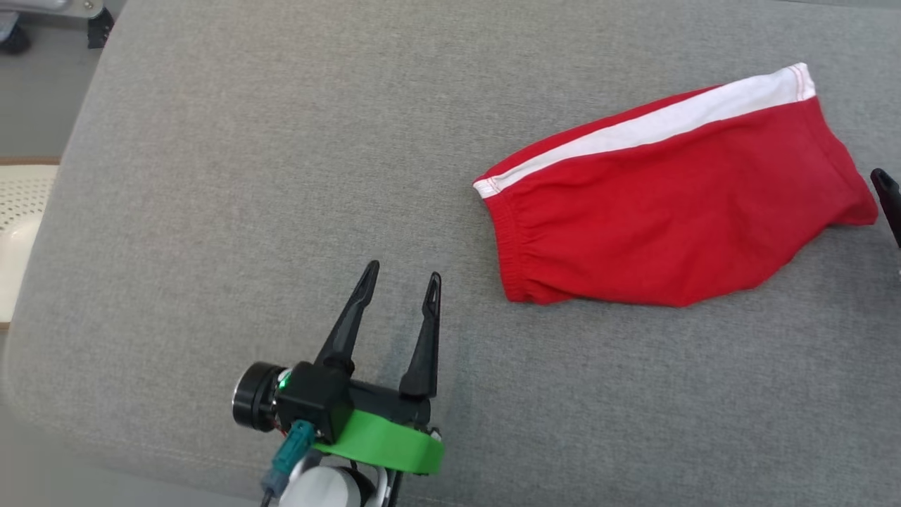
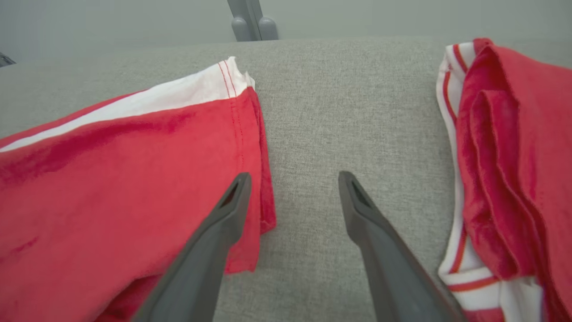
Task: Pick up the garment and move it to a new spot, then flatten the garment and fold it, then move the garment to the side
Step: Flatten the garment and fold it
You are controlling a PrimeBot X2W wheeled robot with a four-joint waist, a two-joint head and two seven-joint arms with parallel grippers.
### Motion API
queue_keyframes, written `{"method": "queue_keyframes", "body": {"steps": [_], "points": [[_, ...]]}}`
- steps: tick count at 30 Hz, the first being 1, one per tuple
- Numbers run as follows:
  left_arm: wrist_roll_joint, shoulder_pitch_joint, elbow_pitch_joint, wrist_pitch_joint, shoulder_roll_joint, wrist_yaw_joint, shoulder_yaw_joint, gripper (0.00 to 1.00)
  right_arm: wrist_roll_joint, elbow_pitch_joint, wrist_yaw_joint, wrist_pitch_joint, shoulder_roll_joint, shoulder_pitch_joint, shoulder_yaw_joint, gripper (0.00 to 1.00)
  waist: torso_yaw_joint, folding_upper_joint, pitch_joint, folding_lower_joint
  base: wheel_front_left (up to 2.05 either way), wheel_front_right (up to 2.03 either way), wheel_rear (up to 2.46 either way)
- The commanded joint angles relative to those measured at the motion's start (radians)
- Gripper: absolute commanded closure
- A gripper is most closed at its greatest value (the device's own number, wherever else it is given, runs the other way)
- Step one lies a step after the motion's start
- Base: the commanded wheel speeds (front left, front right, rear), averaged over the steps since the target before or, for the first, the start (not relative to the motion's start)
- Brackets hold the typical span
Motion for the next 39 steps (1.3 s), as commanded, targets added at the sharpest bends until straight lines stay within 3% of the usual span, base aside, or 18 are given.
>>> {"method": "queue_keyframes", "body": {"steps": [1, 7, 13, 14, 15, 16, 25, 30, 35, 39], "points": [[0.023, 0.023, -0.008, -0.003, -0.014, -0.012, 0.008, 0.00, -0.019, 0.030, 0.000, 0.026, 0.014, -0.032, -0.009, 0.00, 0.063, -0.0001, 0.010, 0.0000, 0.00, 0.00, 0.00], [0.084, 0.048, -0.015, -0.003, -0.044, -0.051, -0.003, 0.00, -0.095, 0.171, 0.000, 0.125, 0.026, -0.111, -0.018, 0.00, 0.140, -0.0001, 0.034, 0.0000, 0.00, 0.00, 0.00], [0.099, 0.055, -0.026, -0.003, -0.050, -0.054, 0.006, 0.00, -0.137, 0.245, 0.000, 0.191, 0.051, -0.124, 0.020, 0.00, 0.164, -0.0001, 0.038, 0.0000, 0.00, 0.00, 0.00], [0.095, 0.056, -0.029, -0.003, -0.050, -0.051, 0.007, 0.00, -0.136, 0.249, 0.000, 0.198, 0.058, -0.119, 0.029, 0.49, 0.162, -0.0001, 0.036, 0.0000, 0.00, 0.00, 0.00], [0.094, 0.058, -0.030, -0.003, -0.050, -0.047, 0.009, 0.00, -0.136, 0.249, 0.001, 0.203, 0.062, -0.114, 0.037, 0.85, 0.158, -0.0001, 0.034, 0.0000, 0.00, 0.00, 0.00], [0.096, 0.058, -0.031, -0.003, -0.050, -0.044, 0.011, 0.00, -0.134, 0.247, 0.002, 0.207, 0.067, -0.108, 0.045, 1.00, 0.154, -0.0001, 0.032, 0.0000, 0.00, 0.00, 0.00], [0.141, 0.065, -0.010, -0.003, -0.049, -0.051, 0.036, 0.00, -0.126, 0.232, -0.001, 0.151, 0.066, -0.058, 0.062, 1.00, 0.040, -0.0001, -0.010, 0.0000, 0.00, 0.00, 0.00], [0.158, 0.066, 0.003, -0.003, -0.049, -0.069, 0.048, 0.00, -0.136, 0.207, -0.002, 0.109, 0.013, -0.045, 0.049, 1.00, -0.023, -0.0001, -0.031, 0.0000, 0.00, 0.00, 0.00], [0.158, 0.073, 0.013, -0.003, -0.049, -0.078, 0.053, 0.00, -0.157, 0.173, -0.001, 0.085, -0.015, -0.057, 0.041, 1.00, -0.054, -0.0001, -0.054, 0.0000, 0.00, 0.00, 0.00], [0.157, 0.079, 0.026, -0.003, -0.048, -0.082, 0.052, 0.00, -0.188, 0.121, -0.001, 0.070, 0.008, -0.088, 0.052, 1.00, -0.063, -0.0001, -0.073, 0.0000, 0.00, 0.00, 0.00]]}}
